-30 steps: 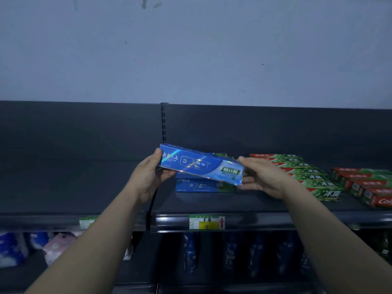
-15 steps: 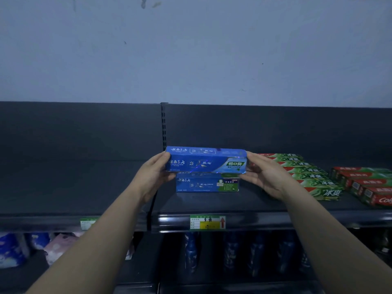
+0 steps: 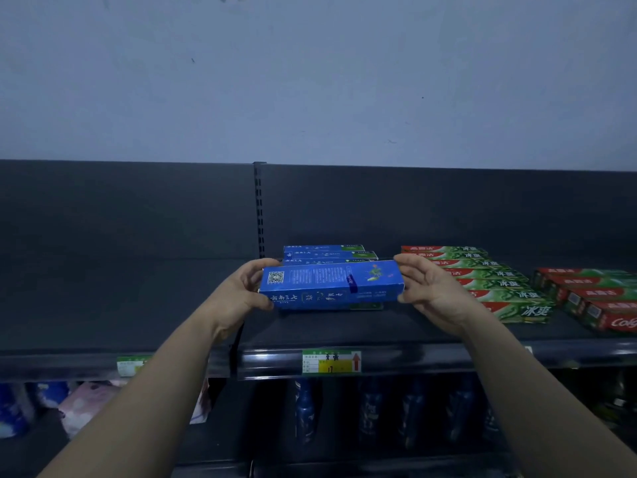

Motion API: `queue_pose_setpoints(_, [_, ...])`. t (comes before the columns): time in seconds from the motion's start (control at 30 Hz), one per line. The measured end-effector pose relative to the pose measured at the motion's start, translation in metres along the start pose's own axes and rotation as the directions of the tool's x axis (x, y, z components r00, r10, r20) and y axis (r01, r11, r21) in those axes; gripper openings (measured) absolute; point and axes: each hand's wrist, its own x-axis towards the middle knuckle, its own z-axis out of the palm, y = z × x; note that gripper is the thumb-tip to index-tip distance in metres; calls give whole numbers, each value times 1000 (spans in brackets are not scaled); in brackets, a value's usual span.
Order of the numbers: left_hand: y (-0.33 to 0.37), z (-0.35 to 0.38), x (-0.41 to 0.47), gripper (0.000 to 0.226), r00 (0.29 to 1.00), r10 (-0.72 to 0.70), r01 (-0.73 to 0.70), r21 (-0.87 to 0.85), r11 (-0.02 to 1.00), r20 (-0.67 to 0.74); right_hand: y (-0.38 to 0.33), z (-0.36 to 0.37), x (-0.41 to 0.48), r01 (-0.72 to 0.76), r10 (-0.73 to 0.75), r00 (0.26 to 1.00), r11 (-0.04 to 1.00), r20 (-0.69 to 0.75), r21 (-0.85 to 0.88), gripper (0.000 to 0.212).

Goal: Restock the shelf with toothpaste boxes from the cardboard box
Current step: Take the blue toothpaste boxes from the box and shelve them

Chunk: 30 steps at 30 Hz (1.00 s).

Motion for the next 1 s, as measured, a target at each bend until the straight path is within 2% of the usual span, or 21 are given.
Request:
queue_pose_setpoints(0.07, [0,-3,-1,64,998,-9,-1,-162,987,-64,-2,1,3,4,-4,1000,1000,-11,30,53])
queue_pose_setpoints(0.13, [1,-8,-5,43,988,-13,-29,-272,962,-152,-1,7,7,13,-13,1000,999,-15,44,38])
queue_pose_setpoints(0.17, [2,-11,-7,33,981,-11,-42,-270,962,-192,0,12,9,9,-9,1000,1000,-16,29,34])
queue_pose_setpoints(0.23, [0,-22,-10,28,963,-6,-44,-182,982,-268,3,26,15,-8,8,1000,1000,-21,-15,33])
queue_pose_setpoints(0.37, [2,-57,-23,36,896,4,-20,-33,999,-445,10,68,26,-17,16,1000,995,-12,-103,33])
queue_pose_setpoints(0.53, [7,-113,-43,36,797,51,13,102,995,-601,16,130,40,-23,41,996,979,81,-204,33])
queue_pose_setpoints(0.73, [0,-178,-64,30,789,92,104,280,954,-607,42,195,52,-68,116,989,911,94,-406,23])
queue_pose_setpoints(0.9, [-11,-216,-69,32,843,59,203,418,886,-534,61,229,55,-92,144,987,862,67,-498,21])
queue_pose_setpoints(1.0, [-15,-227,-63,29,880,70,206,510,835,-470,67,238,52,-99,136,990,837,28,-538,25])
